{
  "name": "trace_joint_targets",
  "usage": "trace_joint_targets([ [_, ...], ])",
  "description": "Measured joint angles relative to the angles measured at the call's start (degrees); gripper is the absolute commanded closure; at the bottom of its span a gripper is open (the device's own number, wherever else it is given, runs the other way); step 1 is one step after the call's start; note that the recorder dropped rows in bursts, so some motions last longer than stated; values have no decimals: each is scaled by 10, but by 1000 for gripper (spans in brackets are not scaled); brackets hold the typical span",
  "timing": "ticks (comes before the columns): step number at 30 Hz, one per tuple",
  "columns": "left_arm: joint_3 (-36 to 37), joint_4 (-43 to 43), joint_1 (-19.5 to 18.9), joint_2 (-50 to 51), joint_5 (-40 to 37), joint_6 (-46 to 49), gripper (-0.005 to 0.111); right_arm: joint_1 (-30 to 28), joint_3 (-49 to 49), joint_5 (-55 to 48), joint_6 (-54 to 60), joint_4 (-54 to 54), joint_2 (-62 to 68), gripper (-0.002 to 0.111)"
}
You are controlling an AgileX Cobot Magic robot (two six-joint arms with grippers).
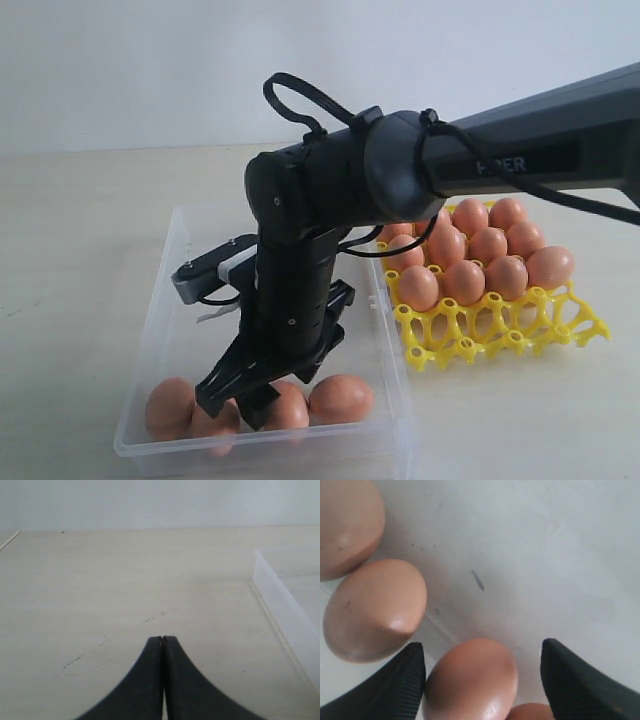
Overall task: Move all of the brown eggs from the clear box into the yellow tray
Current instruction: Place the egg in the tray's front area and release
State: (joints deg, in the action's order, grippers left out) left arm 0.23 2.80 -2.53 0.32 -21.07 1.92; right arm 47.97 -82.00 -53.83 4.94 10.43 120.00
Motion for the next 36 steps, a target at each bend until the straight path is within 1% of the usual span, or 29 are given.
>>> trace_joint_targets([
  [2,0,0,0,0,0,0,107,0,0,-3,0,0,0,47],
  [4,0,0,0,0,0,0,107,0,0,-3,-1,1,0,54],
  [5,0,0,0,0,0,0,107,0,0,-3,-1,2,0,62],
  [6,0,0,0,0,0,0,107,0,0,-7,-1,3,0,66],
  [7,0,0,0,0,0,0,107,0,0,-9,-1,3,0,77],
  [9,0,0,0,0,0,0,107,0,0,-13,-1,3,0,92],
  [10,0,0,0,0,0,0,107,0,0,-13,-1,3,0,102],
  [11,0,0,0,0,0,0,107,0,0,-13,-1,4,0,108],
  [14,0,0,0,0,0,0,107,0,1,7,-1,-1,-9,108],
  [17,0,0,0,0,0,0,107,-6,6,63,-1,-10,-40,108],
  [20,0,0,0,0,0,0,107,-22,38,171,-13,-28,-94,108],
  [23,0,0,0,0,0,0,107,-44,102,297,-38,-61,-150,108],
  [24,0,0,0,0,0,0,107,-57,137,350,-49,-74,-172,108],
  [28,0,0,0,0,0,0,107,-100,261,492,-61,-95,-229,108],
  [33,0,0,0,0,0,0,107,-151,408,667,-62,-79,-275,108],
  [36,0,0,0,0,0,0,107,-166,473,746,-62,-55,-280,108],
])
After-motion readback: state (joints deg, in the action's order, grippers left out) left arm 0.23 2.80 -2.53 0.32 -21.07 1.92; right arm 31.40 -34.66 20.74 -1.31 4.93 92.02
